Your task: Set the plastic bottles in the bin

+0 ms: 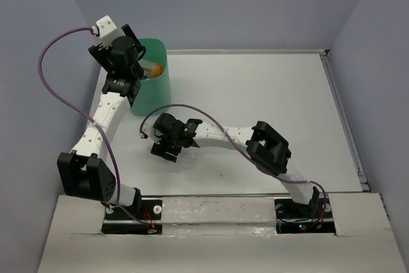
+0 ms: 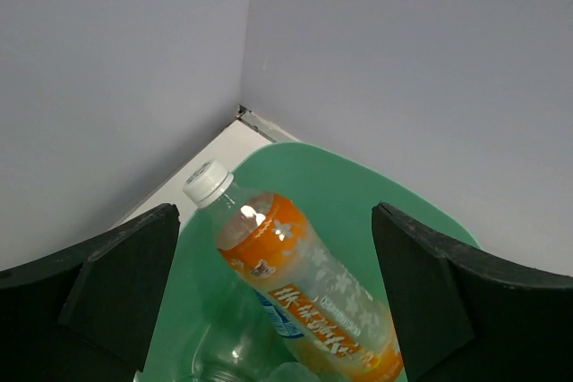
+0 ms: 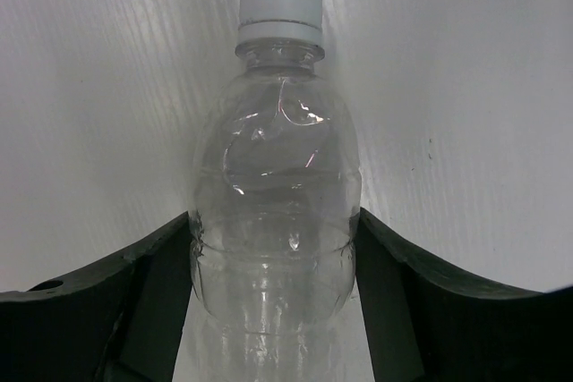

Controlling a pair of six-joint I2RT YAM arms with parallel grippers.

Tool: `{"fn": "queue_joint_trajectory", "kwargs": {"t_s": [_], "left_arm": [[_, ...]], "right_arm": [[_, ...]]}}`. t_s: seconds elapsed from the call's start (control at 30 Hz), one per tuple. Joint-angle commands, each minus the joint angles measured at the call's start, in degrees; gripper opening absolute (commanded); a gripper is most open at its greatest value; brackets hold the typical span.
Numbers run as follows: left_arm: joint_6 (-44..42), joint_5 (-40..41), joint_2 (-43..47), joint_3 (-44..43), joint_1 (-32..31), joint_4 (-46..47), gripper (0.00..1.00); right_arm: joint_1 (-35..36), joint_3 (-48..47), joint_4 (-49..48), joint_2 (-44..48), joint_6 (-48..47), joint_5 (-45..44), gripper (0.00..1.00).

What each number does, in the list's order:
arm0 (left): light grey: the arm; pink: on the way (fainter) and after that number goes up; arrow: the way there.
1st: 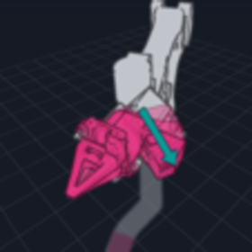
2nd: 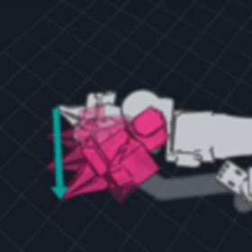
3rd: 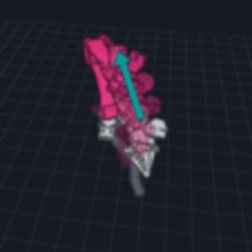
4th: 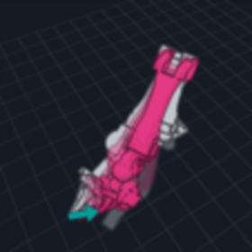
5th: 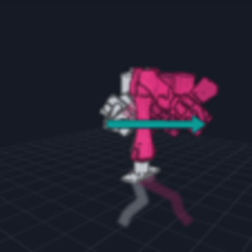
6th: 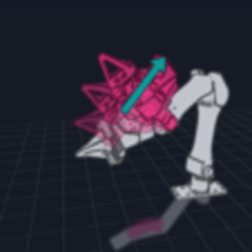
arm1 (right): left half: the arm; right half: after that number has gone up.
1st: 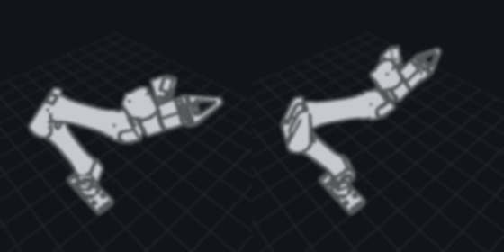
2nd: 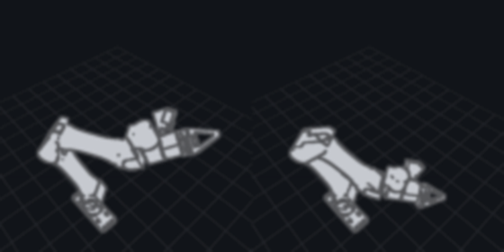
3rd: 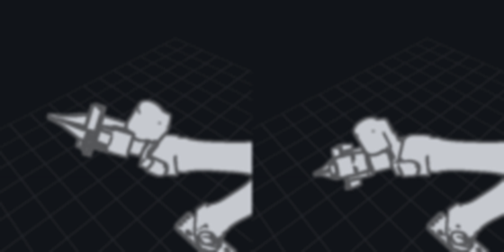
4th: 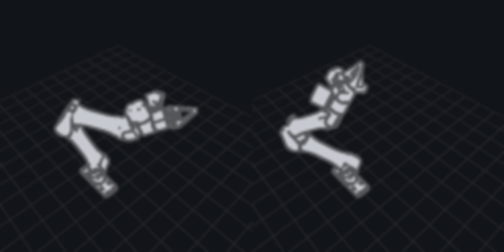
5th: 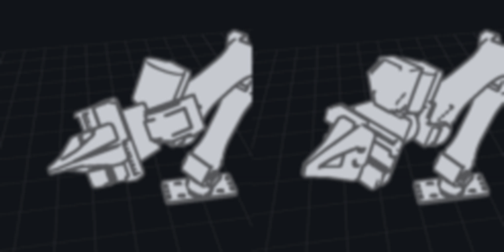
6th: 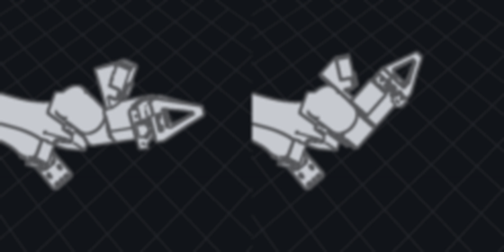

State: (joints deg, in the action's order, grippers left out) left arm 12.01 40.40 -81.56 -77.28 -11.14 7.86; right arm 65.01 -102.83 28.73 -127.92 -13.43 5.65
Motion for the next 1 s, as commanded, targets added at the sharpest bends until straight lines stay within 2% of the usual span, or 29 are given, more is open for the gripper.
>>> {"fn": "queue_joint_trajectory", "kwargs": {"t_s": [0.0, 0.13, 0.33, 0.47, 0.5, 0.53, 0.57, 0.67, 0.8, 0.97], "left_arm": [[0.30, 0.90, 3.60, -0.86, 0.15, 2.34, 0.98], [2.31, -0.32, 3.68, -2.35, 0.15, -0.03, 0.98], [8.37, -11.38, 10.36, -5.69, 0.24, -6.53, 0.98], [12.85, -27.62, 19.58, -5.96, 0.15, -13.73, 0.99], [13.91, -31.75, 21.68, -5.61, 0.24, -14.09, 0.99], [16.18, -39.45, 25.97, -3.78, 0.15, -13.92, 0.99], [17.42, -43.35, 26.01, -2.72, 0.15, -13.23, 0.99], [20.32, -48.56, 35.47, -0.17, 0.06, -11.73, 0.99], [21.12, -49.45, 42.70, 0.90, 0.15, -10.94, 0.99], [20.33, -51.38, 47.71, 4.22, 0.15, -10.32, 0.99]], "right_arm": [[0.29, 1.83, -4.20, 3.64, 1.74, -1.17, 0.66], [0.29, 4.29, -6.92, 7.41, 2.97, -1.08, 0.58], [0.29, 7.72, -10.36, 15.58, 5.17, -3.71, 0.50], [0.29, 8.34, -12.47, 21.91, 5.87, -7.47, 0.49], [0.29, 8.08, -13.52, 24.10, 5.96, -8.19, 0.49], [0.29, 7.73, -14.13, 25.16, 5.96, -8.98, 0.48], [0.29, 7.21, -14.84, 26.04, 6.13, -9.69, 0.46], [-1.02, 1.42, -16.51, 27.02, 8.32, -10.84, 0.43], [-4.19, -10.62, -17.13, 23.34, 10.09, -12.15, 0.42], [-7.08, -29.66, -21.07, 12.47, 12.54, -12.33, 0.41]]}}
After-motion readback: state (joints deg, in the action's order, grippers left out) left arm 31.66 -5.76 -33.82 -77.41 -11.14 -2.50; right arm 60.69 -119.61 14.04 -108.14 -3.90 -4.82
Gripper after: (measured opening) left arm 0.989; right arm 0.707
